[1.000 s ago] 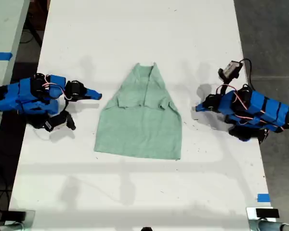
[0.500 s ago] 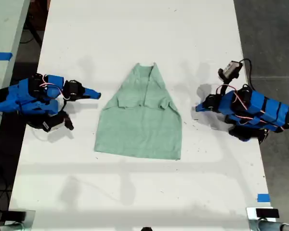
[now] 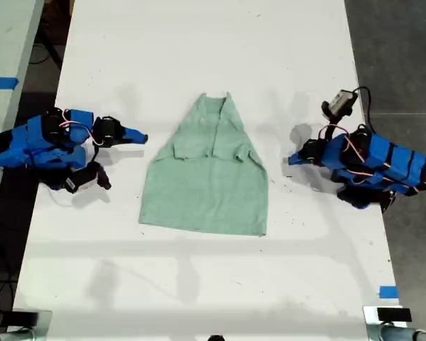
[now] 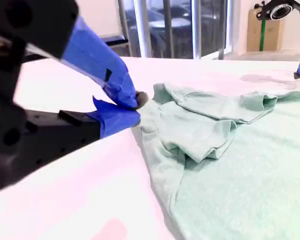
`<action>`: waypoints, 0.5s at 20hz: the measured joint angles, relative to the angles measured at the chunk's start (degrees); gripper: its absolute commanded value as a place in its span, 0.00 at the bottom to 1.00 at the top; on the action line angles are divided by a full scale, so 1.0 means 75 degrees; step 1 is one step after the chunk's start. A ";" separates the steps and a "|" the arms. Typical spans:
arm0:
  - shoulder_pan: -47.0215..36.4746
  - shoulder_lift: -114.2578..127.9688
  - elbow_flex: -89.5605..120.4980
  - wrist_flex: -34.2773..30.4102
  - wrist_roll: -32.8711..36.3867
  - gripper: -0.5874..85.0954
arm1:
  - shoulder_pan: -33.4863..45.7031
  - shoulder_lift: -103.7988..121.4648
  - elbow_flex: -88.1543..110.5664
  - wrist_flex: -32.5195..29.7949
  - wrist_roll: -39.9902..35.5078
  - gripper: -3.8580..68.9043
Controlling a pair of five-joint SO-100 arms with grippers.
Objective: Fold t shirt
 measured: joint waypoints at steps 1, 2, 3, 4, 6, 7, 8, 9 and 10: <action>-0.0023 0.0000 0.0000 0.0000 0.0000 0.00 | 0.0000 0.0000 0.0000 0.0000 0.0000 0.07; -0.0047 0.0000 0.0000 0.0000 0.0000 0.00 | 0.0000 0.0000 0.0000 0.0000 0.0000 0.07; -0.0035 0.0000 0.0000 0.0000 0.0000 0.00 | 0.0000 0.0000 0.0000 0.0000 0.0000 0.07; -0.0035 0.0000 0.0000 0.0000 0.0000 0.00 | 0.0000 0.0000 0.0000 0.0000 0.0000 0.07; -0.0047 0.0000 0.0000 0.0000 0.0000 0.00 | 0.0000 0.0000 0.0000 0.0000 0.0000 0.07; -0.0047 0.0000 0.0000 0.0000 0.0000 0.00 | 0.0000 0.0000 0.0000 0.0000 0.0000 0.07; -0.0047 0.0000 0.0000 0.0000 0.0000 0.00 | 0.0000 0.0000 0.0000 0.0000 0.0000 0.07; -0.0047 0.0000 0.0000 0.0012 0.0000 0.00 | 0.0000 0.0000 0.0000 0.0000 -0.0012 0.07; -0.0047 0.0000 0.0000 0.0012 0.0000 0.00 | 0.0000 0.0000 0.0000 0.0000 -0.0070 0.07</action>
